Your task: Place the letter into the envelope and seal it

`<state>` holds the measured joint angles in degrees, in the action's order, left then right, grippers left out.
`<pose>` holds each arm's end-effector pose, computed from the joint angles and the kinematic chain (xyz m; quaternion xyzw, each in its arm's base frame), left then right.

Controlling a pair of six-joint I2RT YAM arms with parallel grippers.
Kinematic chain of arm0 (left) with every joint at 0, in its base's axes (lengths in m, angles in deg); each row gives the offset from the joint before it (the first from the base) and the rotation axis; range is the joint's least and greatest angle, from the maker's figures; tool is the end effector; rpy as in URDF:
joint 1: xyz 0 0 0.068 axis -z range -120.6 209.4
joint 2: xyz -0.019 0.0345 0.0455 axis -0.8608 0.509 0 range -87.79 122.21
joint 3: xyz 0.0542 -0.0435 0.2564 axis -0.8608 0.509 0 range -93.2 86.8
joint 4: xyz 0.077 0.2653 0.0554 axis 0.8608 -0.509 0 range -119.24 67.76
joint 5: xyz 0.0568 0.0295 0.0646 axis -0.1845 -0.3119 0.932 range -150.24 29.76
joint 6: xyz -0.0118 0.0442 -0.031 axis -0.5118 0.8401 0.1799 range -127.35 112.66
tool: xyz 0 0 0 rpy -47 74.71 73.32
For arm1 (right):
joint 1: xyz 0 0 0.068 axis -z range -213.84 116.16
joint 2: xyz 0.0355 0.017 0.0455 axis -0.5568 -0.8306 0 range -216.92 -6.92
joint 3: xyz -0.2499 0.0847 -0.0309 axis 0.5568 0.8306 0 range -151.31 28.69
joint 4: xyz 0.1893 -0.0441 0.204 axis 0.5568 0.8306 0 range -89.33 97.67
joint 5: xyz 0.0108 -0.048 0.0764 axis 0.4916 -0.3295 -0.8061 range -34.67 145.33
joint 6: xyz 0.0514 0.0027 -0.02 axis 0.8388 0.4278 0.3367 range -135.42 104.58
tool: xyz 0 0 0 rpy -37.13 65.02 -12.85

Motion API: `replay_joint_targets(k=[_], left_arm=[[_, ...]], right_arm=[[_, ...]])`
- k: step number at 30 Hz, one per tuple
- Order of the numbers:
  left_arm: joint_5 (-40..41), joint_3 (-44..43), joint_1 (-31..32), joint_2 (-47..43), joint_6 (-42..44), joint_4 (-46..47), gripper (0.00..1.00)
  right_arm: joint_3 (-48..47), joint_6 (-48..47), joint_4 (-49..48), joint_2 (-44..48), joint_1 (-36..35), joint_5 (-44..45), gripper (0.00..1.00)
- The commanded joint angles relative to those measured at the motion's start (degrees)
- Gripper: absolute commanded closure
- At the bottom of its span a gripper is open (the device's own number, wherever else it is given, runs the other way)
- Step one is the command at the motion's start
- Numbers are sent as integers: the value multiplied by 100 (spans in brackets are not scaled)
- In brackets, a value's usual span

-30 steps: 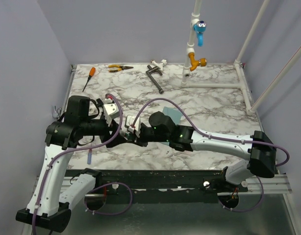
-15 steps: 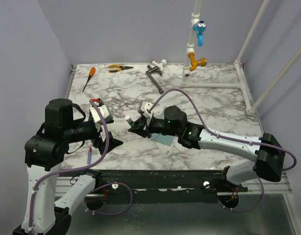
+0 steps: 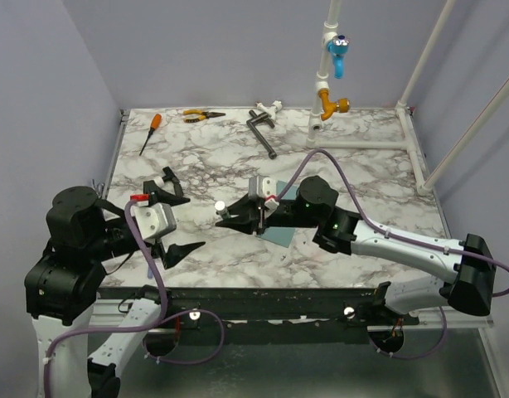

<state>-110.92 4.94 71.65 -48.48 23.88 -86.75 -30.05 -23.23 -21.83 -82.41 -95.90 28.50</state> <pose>0.0604 -0.0428 0.4640 0.4998 0.6072 -0.2665 0.5572 0.1421 0.3041 0.3533 -0.5147 0.4363 0.4674 0.5712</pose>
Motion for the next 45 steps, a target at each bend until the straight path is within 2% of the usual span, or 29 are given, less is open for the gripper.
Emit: replay_joint_targets(k=[1, 4, 7, 13, 15, 16, 23, 32, 37, 41, 45], left_arm=[[-291, -406, 41, 620, -7, 133, 13], [86, -661, 336, 919, 438, -413, 13], [600, -598, 602, 1007, 562, -506, 12], [858, -620, 1007, 1079, 1295, -1101, 11], [1024, -631, 1171, 1147, 1417, -1244, 20], [1114, -628, 1271, 1165, 1423, -1238, 23], [1893, -544, 1583, 1236, 1457, -910, 30], [1902, -374, 1927, 1369, 1585, -686, 33], [1838, -414, 1947, 1448, 1549, -652, 46], [1766, -365, 1982, 1490, 1549, -658, 52], [1827, -397, 2026, 1536, 1545, -677, 75]], right_arm=[[-118, -907, 543, 91, -186, -312, 99], [-382, -1393, 1159, -51, -378, 456, 99], [-569, -1546, 1484, -232, -484, 1009, 99], [-704, -1320, 1454, -341, -493, 989, 99], [-774, -1311, 1519, -427, -497, 1085, 99], [-804, -1304, 1536, -462, -493, 1101, 99], [-886, -1293, 1575, -529, -496, 1061, 99], [-1009, -1293, 1642, -660, -494, 929, 100], [-895, -1268, 1529, -569, -491, 957, 99], [-954, -1293, 1598, -618, -493, 960, 99], [-943, -1283, 1585, -615, -492, 965, 99]])
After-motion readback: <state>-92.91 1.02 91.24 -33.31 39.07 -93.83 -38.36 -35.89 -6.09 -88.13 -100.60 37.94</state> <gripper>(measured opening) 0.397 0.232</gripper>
